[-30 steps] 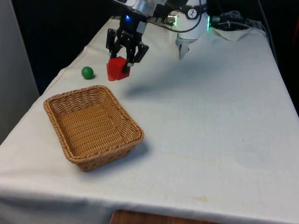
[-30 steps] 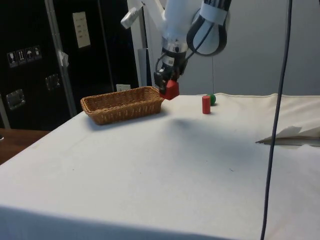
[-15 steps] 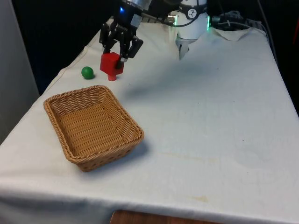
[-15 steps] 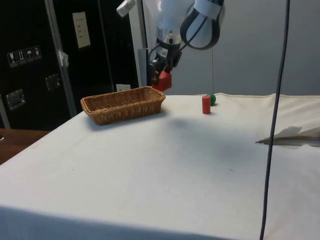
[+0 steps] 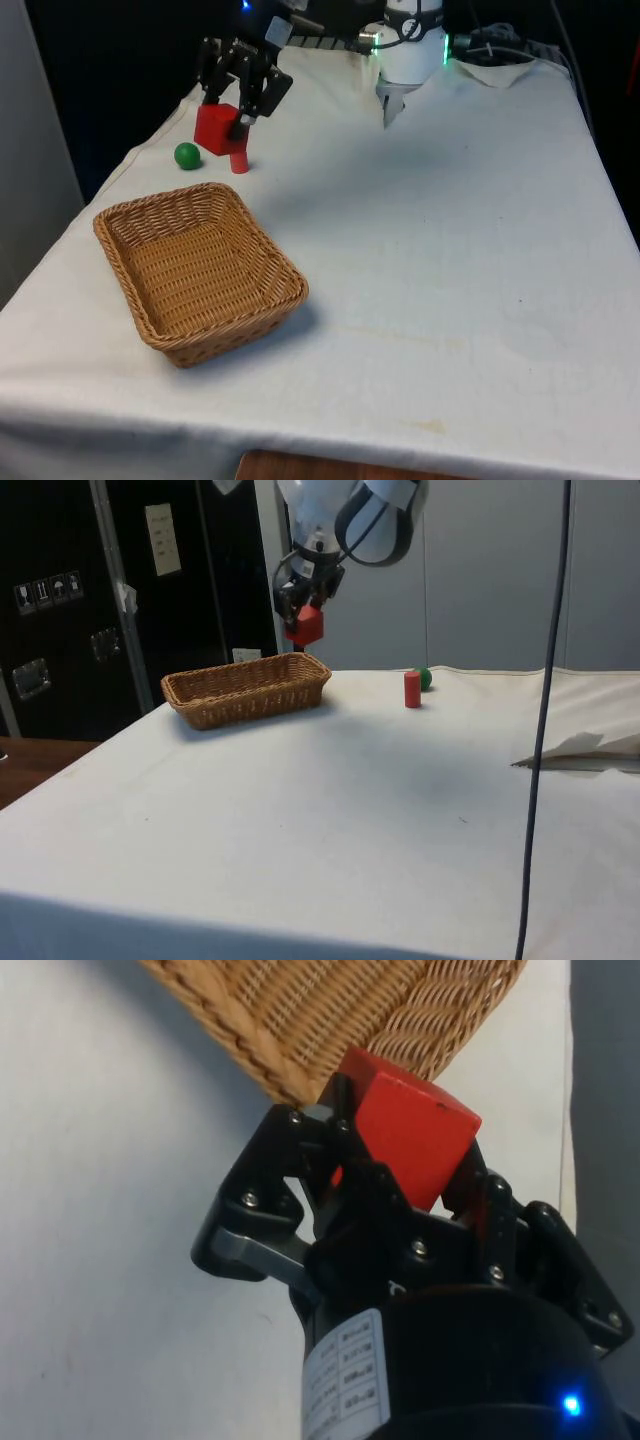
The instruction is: Pick up the object to the left of the cylinder and place it into the basket.
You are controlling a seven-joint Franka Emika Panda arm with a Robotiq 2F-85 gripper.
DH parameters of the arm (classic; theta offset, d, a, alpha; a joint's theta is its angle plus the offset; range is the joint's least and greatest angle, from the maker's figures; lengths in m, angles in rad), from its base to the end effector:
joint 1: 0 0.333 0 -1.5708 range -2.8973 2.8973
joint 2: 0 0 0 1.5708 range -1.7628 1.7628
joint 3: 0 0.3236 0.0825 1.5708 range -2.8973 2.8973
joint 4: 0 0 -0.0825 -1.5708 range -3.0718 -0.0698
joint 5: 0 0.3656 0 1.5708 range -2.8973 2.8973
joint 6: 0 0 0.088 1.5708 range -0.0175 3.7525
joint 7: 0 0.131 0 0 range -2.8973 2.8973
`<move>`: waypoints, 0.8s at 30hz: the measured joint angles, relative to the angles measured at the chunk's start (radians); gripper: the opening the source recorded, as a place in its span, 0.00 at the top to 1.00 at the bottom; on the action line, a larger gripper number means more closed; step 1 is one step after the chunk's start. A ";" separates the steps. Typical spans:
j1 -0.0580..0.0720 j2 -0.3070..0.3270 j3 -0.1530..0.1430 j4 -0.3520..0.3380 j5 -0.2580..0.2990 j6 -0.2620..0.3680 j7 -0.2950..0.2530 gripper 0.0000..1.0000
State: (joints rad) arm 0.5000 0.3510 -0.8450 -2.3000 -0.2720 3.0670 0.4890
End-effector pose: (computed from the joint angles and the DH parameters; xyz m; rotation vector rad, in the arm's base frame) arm 0.5476 -0.1644 0.2989 2.6768 -0.6347 0.7306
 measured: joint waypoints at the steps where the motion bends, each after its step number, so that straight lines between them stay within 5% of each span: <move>1: 0.000 0.004 0.001 0.009 0.004 -0.005 0.000 0.97; 24: -0.003 0.084 0.035 0.181 0.129 -0.125 -0.029 0.97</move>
State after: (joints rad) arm 0.4970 0.4350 -0.8100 -2.1190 -0.1430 2.9420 0.4600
